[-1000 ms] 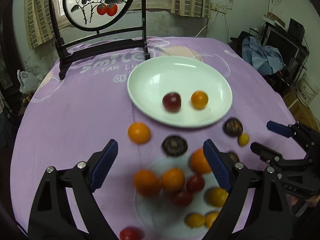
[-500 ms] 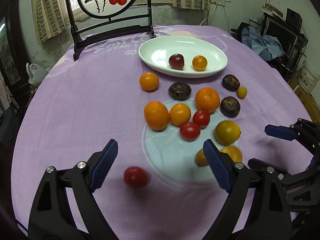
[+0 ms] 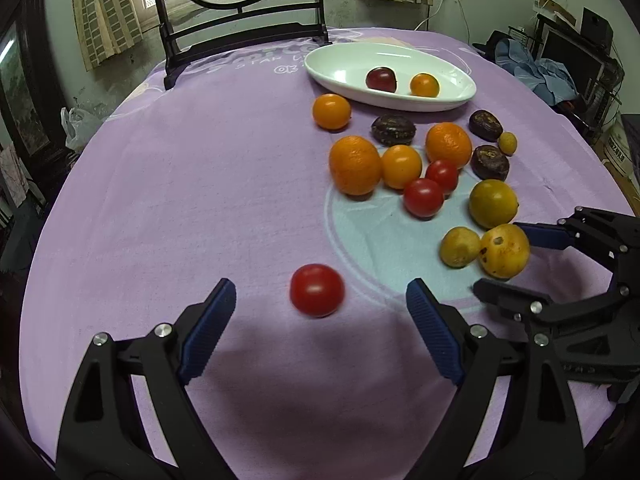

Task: Organize fruits
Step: 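Grasp the red tomato with the left tool while the right tool grasps a yellow citrus, then carry both fruits over the white plate and open both tools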

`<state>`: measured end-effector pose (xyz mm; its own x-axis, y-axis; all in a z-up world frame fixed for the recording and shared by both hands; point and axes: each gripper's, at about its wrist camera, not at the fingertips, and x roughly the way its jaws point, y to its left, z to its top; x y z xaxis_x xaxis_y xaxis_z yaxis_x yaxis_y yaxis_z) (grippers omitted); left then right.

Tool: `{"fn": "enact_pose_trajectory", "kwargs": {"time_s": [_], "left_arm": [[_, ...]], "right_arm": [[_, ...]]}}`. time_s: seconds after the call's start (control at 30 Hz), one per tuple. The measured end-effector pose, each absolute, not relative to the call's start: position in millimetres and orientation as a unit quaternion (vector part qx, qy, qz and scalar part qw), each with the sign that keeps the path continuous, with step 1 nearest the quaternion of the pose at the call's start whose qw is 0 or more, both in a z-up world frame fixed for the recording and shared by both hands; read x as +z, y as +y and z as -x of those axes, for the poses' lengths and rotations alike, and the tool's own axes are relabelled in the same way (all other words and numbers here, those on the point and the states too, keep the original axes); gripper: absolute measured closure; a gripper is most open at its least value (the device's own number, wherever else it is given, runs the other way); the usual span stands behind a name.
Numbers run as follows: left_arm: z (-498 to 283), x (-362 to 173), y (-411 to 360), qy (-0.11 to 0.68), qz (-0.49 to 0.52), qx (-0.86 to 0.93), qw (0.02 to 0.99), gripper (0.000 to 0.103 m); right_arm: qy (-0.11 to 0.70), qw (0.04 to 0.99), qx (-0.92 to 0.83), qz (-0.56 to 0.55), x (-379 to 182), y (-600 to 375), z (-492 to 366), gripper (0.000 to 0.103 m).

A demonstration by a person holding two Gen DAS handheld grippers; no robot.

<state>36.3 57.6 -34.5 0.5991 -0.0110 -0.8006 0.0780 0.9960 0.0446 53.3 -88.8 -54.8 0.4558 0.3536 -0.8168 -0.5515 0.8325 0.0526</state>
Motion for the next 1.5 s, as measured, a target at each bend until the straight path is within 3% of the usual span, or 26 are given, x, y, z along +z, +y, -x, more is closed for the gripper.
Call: {"fn": "enact_pose_trajectory", "kwargs": {"time_s": [0.07,0.37,0.43,0.47,0.57,0.63,0.67,1.1,1.5], "left_arm": [[-36,-37,62,0.45,-0.037,-0.024,0.892,0.014],[-43,-49,64,0.459,-0.03,-0.032,0.887,0.017],[-46,-52,63,0.464,-0.03,-0.036,0.884,0.027],[-48,-55,63,0.47,-0.03,-0.039,0.881,0.039],[-50,-54,65,0.469,-0.025,-0.039,0.882,0.048],[-51,-53,65,0.467,-0.022,-0.042,0.883,0.068],[-51,-52,66,0.468,-0.02,-0.046,0.883,0.073],[-67,-4,22,0.445,-0.026,-0.108,0.888,0.073],[-171,33,-12,0.406,-0.018,-0.086,0.91,0.072]], "right_arm": [[0.448,0.847,0.272,0.093,-52,-91,-56,0.067],[0.44,0.855,0.266,0.077,-47,-110,-45,0.067],[0.438,0.856,0.265,0.075,-46,-116,-43,0.067],[0.438,0.856,0.264,0.074,-45,-120,-41,0.067],[0.436,0.859,0.261,0.068,-44,-128,-40,0.067],[0.435,0.86,0.258,0.066,-44,-133,-39,0.067],[0.435,0.86,0.258,0.064,-44,-135,-39,0.067],[0.386,0.89,0.235,0.053,3,-171,-55,0.067],[0.332,0.919,0.208,0.03,42,-178,-137,0.067]]}}
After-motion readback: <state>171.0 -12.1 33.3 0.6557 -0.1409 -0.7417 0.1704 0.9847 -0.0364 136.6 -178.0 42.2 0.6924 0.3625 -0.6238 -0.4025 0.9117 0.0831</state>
